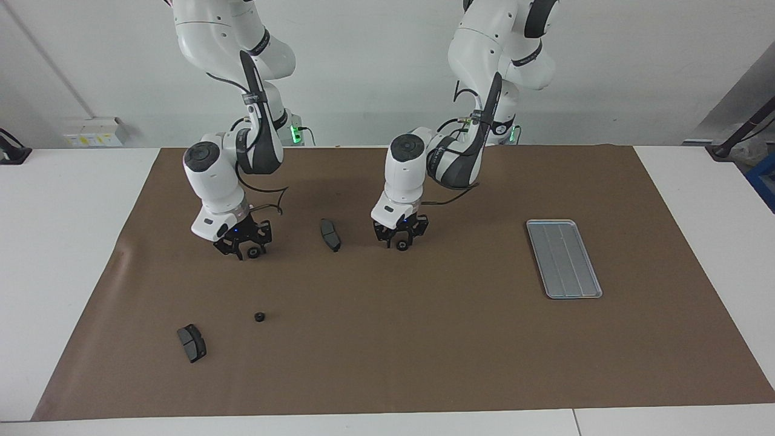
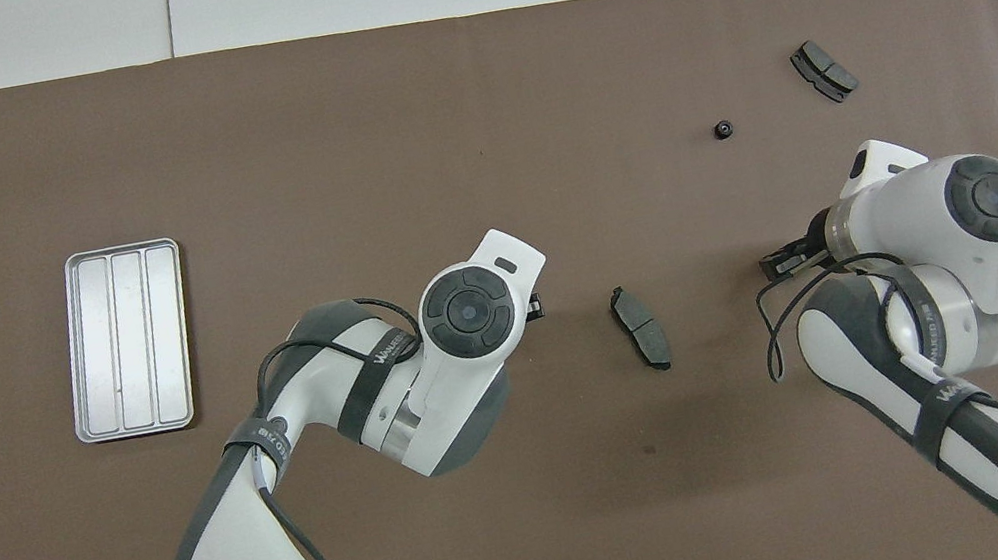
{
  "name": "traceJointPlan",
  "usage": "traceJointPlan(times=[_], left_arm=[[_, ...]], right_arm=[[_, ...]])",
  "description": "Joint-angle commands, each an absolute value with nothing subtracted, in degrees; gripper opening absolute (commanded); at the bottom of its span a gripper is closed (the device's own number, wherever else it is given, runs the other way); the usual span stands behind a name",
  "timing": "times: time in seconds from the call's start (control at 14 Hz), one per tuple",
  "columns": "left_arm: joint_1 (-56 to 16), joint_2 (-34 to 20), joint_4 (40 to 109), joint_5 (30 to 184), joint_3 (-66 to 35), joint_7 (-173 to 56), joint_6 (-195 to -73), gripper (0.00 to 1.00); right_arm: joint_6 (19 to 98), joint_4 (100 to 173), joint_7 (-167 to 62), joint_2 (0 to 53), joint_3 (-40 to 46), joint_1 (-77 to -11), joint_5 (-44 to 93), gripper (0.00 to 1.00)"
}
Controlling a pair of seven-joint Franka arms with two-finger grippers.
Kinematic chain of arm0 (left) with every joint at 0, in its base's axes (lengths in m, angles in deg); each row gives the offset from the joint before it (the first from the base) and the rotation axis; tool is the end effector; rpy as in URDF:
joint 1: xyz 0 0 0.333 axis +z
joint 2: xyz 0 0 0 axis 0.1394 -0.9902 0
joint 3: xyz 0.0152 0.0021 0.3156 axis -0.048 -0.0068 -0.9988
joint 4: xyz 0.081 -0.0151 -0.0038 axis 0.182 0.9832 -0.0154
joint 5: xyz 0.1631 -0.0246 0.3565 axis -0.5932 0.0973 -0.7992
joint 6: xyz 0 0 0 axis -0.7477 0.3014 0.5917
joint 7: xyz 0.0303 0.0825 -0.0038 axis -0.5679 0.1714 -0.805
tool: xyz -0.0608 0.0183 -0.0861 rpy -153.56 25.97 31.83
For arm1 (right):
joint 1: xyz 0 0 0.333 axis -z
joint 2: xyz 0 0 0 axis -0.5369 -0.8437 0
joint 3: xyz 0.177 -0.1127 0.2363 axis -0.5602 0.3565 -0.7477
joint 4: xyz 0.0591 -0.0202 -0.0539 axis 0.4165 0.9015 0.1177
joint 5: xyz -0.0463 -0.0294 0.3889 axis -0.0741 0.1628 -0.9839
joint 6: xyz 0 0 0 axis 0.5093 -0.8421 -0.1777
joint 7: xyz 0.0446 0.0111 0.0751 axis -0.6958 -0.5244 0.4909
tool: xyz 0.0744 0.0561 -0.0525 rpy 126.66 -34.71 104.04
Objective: Pick bearing gear from pile to tray
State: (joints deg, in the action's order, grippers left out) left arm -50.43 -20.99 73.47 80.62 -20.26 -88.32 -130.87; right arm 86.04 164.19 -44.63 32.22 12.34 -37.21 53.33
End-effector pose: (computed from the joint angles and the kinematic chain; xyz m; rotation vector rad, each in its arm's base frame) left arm 0.4845 -0.4180 0.2952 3.1084 0.0971 0.0983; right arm 0.5381 0.0241 0.2898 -3.0972 -0.4723 -0.1313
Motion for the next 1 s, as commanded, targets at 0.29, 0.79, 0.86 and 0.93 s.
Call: traceJointPlan(times=[0.29, 0.79, 0.86, 0.93], left_arm=[[-50.6, -18.7, 76.9, 79.7, -20.8, -87.4, -132.6, 0.23], [-46.5, -18.7, 72.7, 80.2, -21.1, -86.4, -130.3, 0.00], [-43.2, -17.6, 71.7, 80.3, -20.9, -86.2, -128.8, 0.00], [-40.0, -15.8, 71.4, 80.6, -20.6, -85.6, -127.8, 0.00]], right_arm=[[89.0, 166.9, -42.6, 33.0, 11.6, -35.8, 51.7, 0.50], [88.4, 165.6, -45.5, 33.4, 11.6, -36.3, 51.7, 0.00], [85.1, 163.9, -47.0, 34.0, 11.6, -36.7, 51.7, 0.00], [80.4, 160.8, -49.9, 34.6, 11.5, -36.8, 51.7, 0.00]])
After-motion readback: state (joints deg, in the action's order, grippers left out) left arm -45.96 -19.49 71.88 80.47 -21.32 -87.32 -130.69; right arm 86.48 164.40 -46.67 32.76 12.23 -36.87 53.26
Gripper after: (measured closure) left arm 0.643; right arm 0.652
